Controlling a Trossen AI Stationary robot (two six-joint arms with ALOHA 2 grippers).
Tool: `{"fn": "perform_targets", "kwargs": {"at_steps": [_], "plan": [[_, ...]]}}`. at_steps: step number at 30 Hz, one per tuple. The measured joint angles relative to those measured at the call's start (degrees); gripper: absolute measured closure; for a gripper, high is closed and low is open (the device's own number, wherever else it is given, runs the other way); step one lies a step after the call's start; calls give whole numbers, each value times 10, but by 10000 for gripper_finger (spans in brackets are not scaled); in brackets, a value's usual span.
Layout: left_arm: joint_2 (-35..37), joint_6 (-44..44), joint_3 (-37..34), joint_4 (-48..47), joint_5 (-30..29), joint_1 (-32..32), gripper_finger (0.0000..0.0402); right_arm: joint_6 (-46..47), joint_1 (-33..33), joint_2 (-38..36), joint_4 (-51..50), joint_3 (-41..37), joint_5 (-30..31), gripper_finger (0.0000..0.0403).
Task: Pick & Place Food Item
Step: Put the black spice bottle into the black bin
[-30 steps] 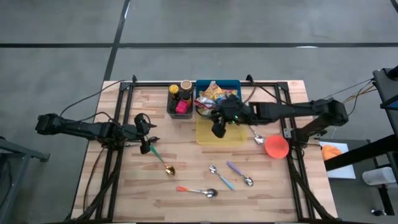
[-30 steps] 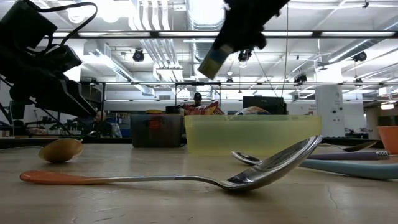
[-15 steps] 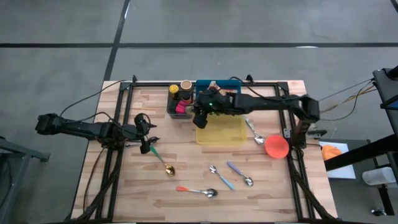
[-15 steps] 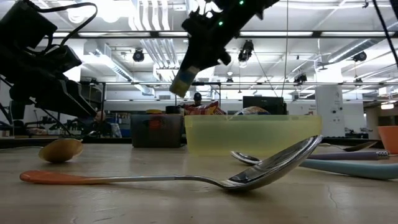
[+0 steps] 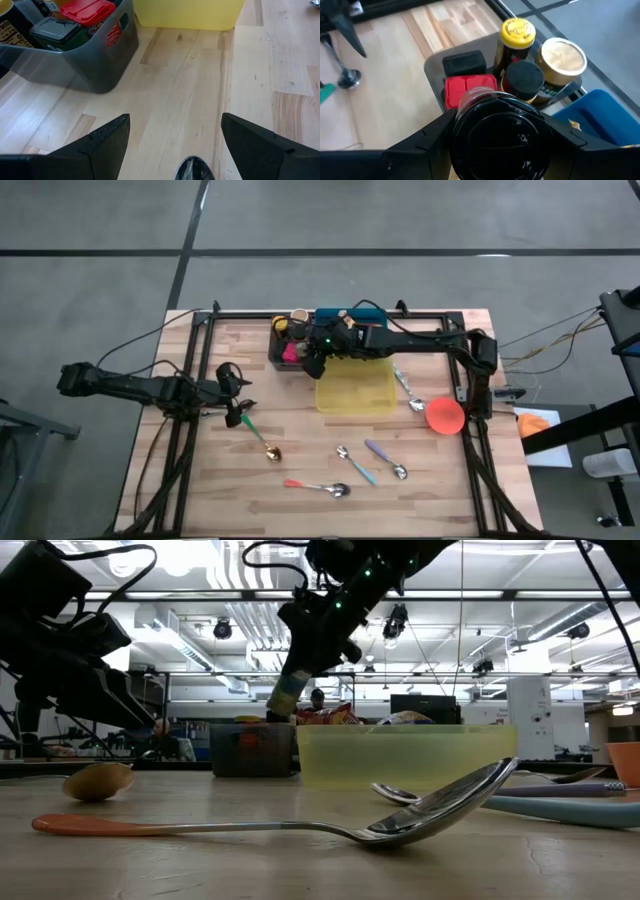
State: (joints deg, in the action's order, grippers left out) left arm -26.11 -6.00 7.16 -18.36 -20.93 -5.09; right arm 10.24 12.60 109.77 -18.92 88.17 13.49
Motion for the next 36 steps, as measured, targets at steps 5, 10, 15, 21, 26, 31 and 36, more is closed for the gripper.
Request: {"fn": "perform_targets", "kwargs": {"at_steps": [5, 10, 15, 21, 26, 31, 36], "plan": [[0, 0, 0, -1, 0, 0, 85, 1, 4, 22, -7, -1, 0, 184], [0, 0, 0, -3, 0, 0, 85, 2, 6, 27, -6, -1, 0, 184], [0, 0, 0, -5, 0, 0, 85, 1, 6, 26, -6, -1, 0, 184], [0, 0, 0, -5, 0, 0, 85, 3, 6, 27, -21, -1, 0, 184], [0, 0, 0, -10, 0, 0, 85, 3, 6, 27, -27, -2, 0, 184], [0, 0, 0, -10, 0, 0, 85, -2, 7, 28, -21, -2, -1, 184], [0, 0, 0, -10, 0, 0, 85, -8, 8, 29, 3, -3, -3, 184]]}}
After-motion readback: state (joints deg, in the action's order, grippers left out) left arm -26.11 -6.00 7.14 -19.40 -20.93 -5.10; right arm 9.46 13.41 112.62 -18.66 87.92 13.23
